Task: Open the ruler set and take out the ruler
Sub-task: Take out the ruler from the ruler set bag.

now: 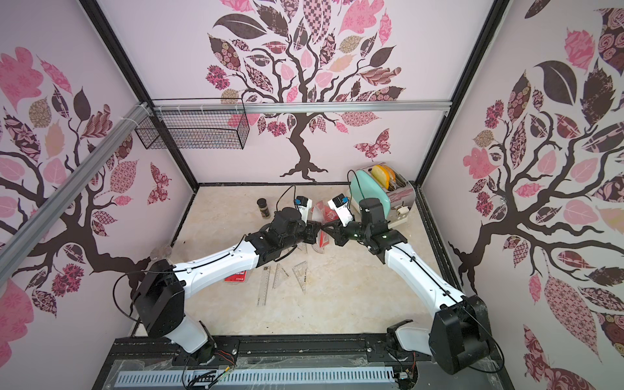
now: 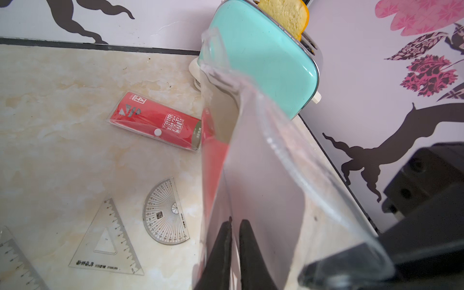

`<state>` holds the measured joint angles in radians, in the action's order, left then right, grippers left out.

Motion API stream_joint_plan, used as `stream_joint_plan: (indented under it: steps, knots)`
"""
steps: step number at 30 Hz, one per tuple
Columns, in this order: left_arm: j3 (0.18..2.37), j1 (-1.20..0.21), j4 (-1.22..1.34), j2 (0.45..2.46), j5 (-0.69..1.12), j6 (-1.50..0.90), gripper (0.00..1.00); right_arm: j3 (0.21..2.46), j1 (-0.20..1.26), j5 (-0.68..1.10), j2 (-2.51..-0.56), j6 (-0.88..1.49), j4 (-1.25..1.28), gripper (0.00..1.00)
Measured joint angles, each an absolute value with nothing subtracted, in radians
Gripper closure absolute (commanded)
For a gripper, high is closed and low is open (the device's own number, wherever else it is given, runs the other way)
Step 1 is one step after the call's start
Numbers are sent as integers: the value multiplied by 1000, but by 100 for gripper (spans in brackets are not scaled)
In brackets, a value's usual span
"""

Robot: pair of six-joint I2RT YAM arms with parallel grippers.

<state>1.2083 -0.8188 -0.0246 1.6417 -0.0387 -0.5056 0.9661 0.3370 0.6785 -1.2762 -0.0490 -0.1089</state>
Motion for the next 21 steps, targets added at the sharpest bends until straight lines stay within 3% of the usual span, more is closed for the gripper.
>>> stream_joint_plan:
  steps: [9, 21]
  knots:
    - [1207, -809, 49, 1675, -21, -532, 78, 966, 337, 719, -1276, -53, -109, 100]
    - [1096, -749, 335, 1675, 120, -602, 77, 966, 337, 752, -1276, -61, -109, 100]
